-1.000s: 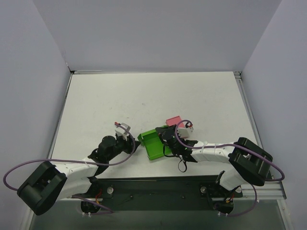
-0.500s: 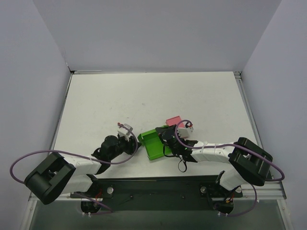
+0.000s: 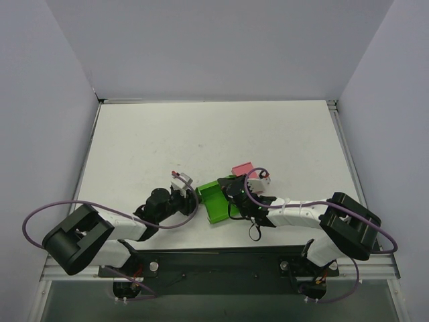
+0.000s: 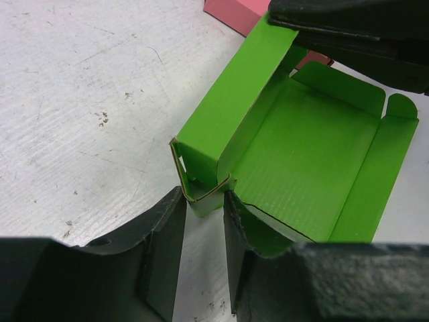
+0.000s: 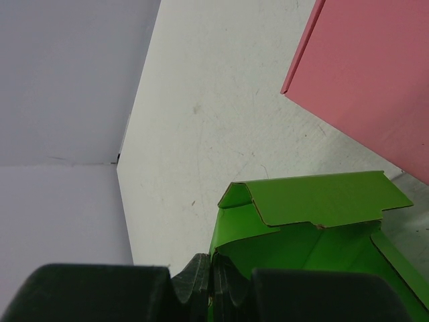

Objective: Fold the paper box

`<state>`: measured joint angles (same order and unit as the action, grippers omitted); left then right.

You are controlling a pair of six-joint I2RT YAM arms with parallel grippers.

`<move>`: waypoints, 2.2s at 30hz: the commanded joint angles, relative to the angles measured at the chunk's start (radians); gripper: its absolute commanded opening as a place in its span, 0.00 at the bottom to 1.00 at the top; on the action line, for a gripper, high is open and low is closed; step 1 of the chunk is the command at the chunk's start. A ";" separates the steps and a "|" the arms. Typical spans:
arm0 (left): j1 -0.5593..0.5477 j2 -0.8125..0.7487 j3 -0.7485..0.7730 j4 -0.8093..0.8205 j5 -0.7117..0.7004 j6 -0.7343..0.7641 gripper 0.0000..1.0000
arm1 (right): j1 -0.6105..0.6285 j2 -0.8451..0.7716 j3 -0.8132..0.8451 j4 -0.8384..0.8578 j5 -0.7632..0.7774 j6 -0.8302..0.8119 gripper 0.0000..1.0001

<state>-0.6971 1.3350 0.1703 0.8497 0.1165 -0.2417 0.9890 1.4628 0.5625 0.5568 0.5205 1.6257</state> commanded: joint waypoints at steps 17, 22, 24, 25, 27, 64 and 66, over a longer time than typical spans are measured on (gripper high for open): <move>-0.030 0.079 0.090 0.209 -0.014 -0.018 0.34 | 0.014 0.008 -0.009 -0.005 0.039 -0.035 0.00; -0.030 0.121 0.103 0.276 -0.021 -0.048 0.34 | 0.016 0.005 -0.015 -0.003 0.044 -0.038 0.00; -0.030 0.141 0.106 0.304 -0.024 -0.057 0.34 | 0.017 0.002 -0.016 -0.005 0.047 -0.038 0.00; -0.030 0.145 0.106 0.314 -0.026 -0.060 0.34 | 0.017 0.002 -0.018 -0.008 0.049 -0.038 0.00; -0.030 0.155 0.107 0.334 -0.032 -0.068 0.33 | 0.019 -0.002 -0.021 -0.011 0.050 -0.038 0.00; -0.015 0.314 0.190 0.495 0.014 -0.091 0.35 | 0.037 -0.001 -0.035 -0.029 0.041 -0.036 0.00; -0.016 0.319 0.190 0.506 0.000 -0.094 0.32 | 0.039 0.001 -0.036 -0.028 0.039 -0.036 0.00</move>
<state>-0.7094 1.6493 0.2844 1.1419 0.0799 -0.3145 0.9878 1.4624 0.5457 0.5713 0.6823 1.6085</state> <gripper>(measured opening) 0.349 0.043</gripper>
